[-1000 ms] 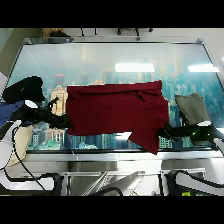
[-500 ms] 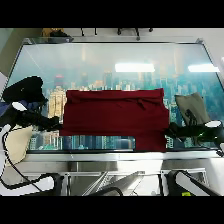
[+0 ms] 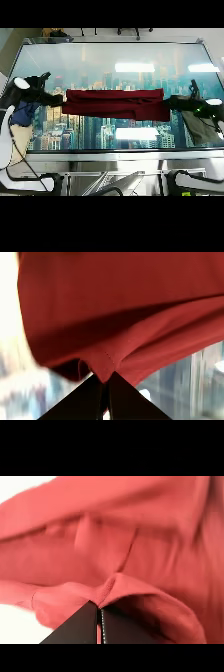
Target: Fold the shirts.
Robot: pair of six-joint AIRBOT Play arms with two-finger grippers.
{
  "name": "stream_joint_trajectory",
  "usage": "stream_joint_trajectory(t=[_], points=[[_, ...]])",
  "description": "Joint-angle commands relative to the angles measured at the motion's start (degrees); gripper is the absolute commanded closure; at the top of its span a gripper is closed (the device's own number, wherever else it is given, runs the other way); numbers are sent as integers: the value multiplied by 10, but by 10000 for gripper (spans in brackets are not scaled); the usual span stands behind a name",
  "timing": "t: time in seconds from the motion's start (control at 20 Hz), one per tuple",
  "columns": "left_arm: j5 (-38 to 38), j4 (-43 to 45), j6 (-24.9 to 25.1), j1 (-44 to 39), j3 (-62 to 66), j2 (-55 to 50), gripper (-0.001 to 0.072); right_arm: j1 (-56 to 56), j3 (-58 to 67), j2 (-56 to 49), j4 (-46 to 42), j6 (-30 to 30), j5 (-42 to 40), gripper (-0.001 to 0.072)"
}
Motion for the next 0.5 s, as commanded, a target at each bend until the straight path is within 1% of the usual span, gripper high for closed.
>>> stream_joint_trajectory(t=[0.0, 0.15, 0.25, 0.3, 0.35, 0.4, 0.45], points=[[28, 3, -7, -24, 102, -89, 689, 35, 81, -113, 13, -31, -47, 692], [26, 5, -12, -24, 159, -163, 689, 38, 110, -177, 13, -49, -61, 692], [6, 5, -14, -24, 195, -198, 688, 35, 122, -184, 10, -64, -59, 685], [-13, 7, -21, -23, 210, -210, 685, 30, 135, -181, 5, -70, -40, 578], [-34, 6, -30, -19, 226, -219, 683, 22, 150, -175, -9, -73, -17, 388], [-54, 5, -35, -16, 242, -224, 506, 11, 167, -166, -33, -73, 0, 273], [-68, 5, -36, -13, 257, -224, 115, 0, 181, -160, -57, -72, 5, 169]])
